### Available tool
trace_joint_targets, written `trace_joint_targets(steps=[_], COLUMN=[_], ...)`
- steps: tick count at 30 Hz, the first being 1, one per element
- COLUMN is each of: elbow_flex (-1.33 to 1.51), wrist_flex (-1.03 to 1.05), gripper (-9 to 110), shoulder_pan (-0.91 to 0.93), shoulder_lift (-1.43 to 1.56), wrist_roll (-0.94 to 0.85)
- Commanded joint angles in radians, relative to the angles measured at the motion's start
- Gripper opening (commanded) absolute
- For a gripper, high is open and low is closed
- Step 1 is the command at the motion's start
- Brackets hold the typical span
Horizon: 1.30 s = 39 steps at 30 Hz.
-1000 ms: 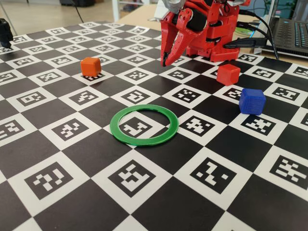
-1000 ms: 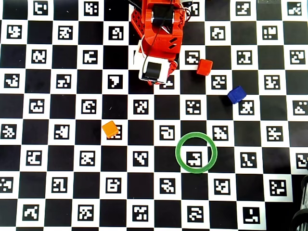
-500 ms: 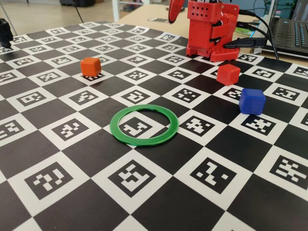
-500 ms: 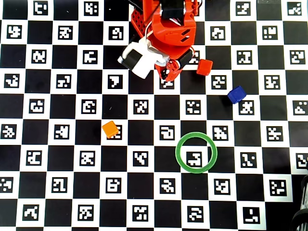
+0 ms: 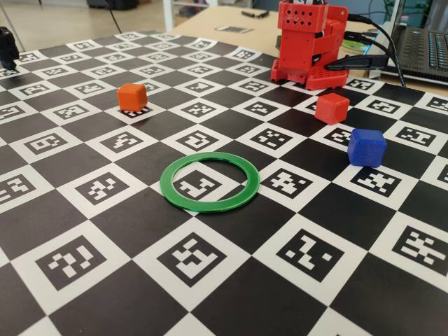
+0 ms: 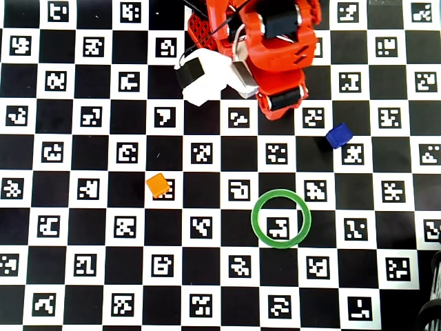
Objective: Grab the red cube then put it in the green circle then put the blue cube on top and finally the orange cube on top
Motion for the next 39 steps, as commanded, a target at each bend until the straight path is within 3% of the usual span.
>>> trace_joint_targets(steps=[1, 5, 16, 39], elbow_flex=[-0.132, -0.166, -0.015, 0.241], wrist_flex=[0.055, 0.107, 0.11, 0.067], gripper=[11, 25, 49, 52], shoulder_pan=[-0.044, -0.104, -0.298, -0.453], shoulder_lift=[-0.032, -0.078, -0.086, -0.218], wrist_roll=[0.164, 0.411, 0.569, 0.704])
